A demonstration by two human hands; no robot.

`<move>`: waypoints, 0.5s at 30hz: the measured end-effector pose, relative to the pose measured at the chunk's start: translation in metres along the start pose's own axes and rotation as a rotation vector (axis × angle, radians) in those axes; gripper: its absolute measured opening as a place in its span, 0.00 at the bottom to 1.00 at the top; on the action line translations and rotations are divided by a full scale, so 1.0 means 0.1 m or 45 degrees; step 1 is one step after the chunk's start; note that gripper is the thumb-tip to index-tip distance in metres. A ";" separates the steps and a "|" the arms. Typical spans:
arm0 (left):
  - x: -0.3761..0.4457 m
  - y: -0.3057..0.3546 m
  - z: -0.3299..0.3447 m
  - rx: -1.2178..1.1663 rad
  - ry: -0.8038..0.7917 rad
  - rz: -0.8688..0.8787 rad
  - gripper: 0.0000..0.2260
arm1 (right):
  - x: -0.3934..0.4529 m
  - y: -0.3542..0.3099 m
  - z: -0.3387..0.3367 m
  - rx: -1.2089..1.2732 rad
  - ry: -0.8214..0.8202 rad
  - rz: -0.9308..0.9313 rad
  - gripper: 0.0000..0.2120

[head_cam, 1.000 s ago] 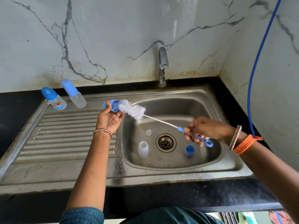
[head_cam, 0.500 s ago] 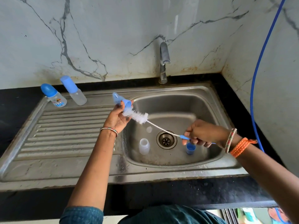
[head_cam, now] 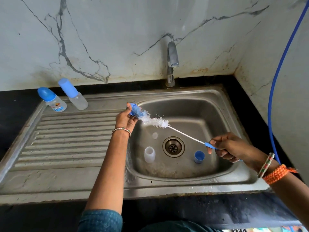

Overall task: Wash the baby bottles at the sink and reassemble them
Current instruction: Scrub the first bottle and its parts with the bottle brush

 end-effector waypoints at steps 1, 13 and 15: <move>0.03 0.04 -0.04 -0.058 0.052 0.012 0.11 | -0.02 0.07 -0.05 -0.015 0.026 0.013 0.20; 0.58 -0.48 0.01 1.362 -0.172 -0.068 0.06 | 0.28 0.13 -0.60 -0.432 0.706 -0.200 0.15; 0.74 -0.73 -0.03 1.789 -0.226 0.022 0.09 | 0.37 -0.01 -0.49 -0.746 0.817 -0.215 0.10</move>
Point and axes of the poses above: each hand's wrist, its own x-axis towards the middle knuckle, its own z-axis out of the palm, y = z × x, the point moved 6 cm from there along x, towards the middle knuckle, and after that the axes turned 1 degree about -z, right-handed, at the moved point
